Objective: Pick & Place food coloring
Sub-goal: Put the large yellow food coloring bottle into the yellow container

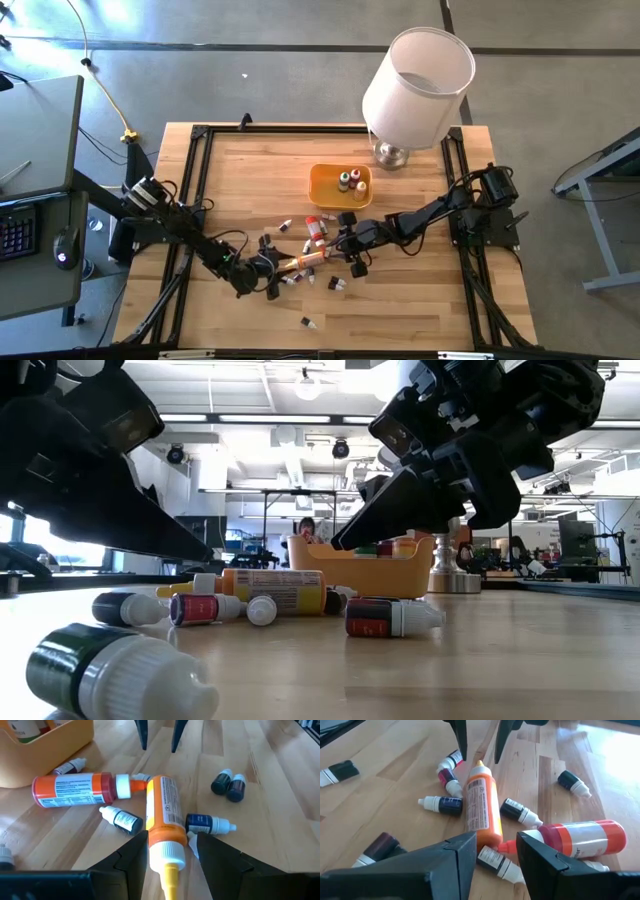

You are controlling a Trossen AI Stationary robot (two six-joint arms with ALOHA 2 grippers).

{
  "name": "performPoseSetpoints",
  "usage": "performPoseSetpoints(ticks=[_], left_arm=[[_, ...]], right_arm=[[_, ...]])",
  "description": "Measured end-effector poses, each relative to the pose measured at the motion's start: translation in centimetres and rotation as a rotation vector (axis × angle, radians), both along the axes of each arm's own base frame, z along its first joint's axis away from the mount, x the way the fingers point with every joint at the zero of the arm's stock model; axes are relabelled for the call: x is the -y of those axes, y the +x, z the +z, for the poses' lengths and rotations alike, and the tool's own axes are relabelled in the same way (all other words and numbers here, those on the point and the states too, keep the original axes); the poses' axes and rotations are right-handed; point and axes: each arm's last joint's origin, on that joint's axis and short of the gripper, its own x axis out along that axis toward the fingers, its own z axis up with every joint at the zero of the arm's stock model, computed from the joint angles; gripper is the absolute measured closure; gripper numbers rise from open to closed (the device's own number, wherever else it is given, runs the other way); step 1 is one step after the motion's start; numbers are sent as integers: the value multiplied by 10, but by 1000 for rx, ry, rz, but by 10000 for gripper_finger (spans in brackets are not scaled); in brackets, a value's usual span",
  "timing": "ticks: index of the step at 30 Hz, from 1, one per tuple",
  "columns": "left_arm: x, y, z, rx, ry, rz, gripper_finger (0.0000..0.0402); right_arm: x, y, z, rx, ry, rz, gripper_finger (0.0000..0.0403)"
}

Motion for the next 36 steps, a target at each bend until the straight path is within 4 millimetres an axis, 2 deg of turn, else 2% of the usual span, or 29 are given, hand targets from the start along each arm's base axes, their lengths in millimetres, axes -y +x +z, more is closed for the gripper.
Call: performPoseSetpoints(ticks=[18, 36], left_arm=[[-1, 1, 2, 32, -8, 68, 236], [2, 4, 3, 3, -8, 21, 236]], right_arm=[[0, 0, 0, 7, -7, 5, 270], [-3, 0, 0, -11, 86, -44, 270]])
